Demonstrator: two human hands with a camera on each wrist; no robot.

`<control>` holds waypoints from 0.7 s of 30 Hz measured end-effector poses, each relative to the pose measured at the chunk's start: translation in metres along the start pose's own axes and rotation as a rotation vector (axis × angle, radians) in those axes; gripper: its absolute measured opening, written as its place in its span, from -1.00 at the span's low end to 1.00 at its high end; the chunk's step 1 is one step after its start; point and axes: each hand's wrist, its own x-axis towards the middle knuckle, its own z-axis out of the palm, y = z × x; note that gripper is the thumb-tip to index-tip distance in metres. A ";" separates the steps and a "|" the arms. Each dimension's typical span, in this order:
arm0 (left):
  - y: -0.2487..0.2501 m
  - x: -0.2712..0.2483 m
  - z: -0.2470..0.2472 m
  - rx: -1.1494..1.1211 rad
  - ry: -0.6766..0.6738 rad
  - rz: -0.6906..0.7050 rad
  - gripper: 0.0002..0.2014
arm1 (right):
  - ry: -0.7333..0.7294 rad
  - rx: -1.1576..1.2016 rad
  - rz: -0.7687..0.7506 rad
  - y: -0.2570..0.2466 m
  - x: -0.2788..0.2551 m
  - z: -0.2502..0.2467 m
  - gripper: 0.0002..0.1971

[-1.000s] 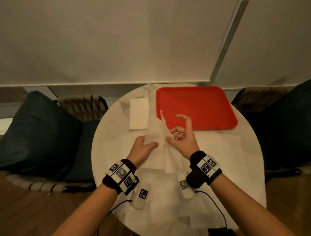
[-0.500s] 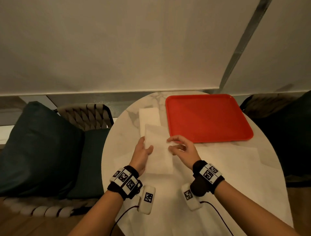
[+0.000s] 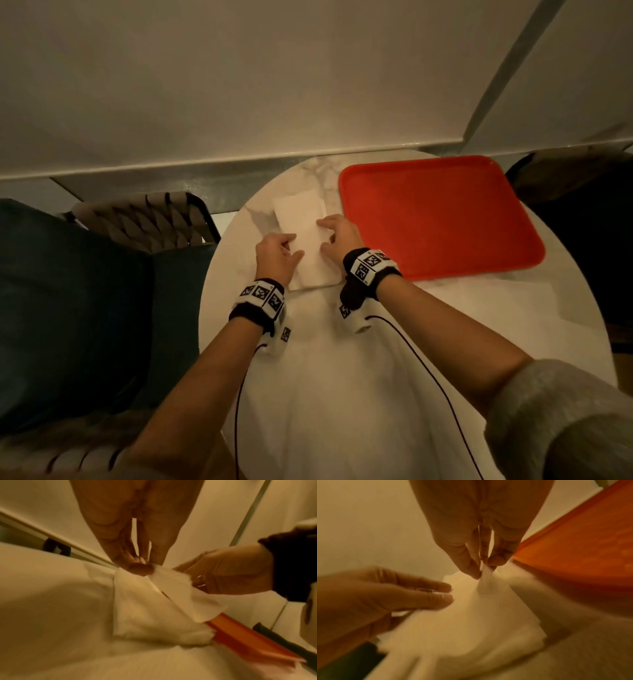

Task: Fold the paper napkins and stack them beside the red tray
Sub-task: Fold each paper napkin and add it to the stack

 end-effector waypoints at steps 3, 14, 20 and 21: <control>-0.009 0.010 0.012 0.064 -0.022 -0.014 -0.62 | -0.076 -0.104 0.044 0.010 0.005 0.013 -0.53; 0.012 -0.034 0.014 0.442 -0.110 -0.015 -0.43 | -0.011 -0.178 0.034 0.021 -0.072 -0.036 -0.50; 0.037 -0.140 0.043 0.124 -0.183 0.070 -0.75 | -0.045 -0.213 0.323 0.091 -0.175 -0.090 -0.57; 0.039 -0.158 0.053 0.118 -0.240 0.074 -0.77 | -0.049 -0.238 0.342 0.103 -0.192 -0.095 -0.57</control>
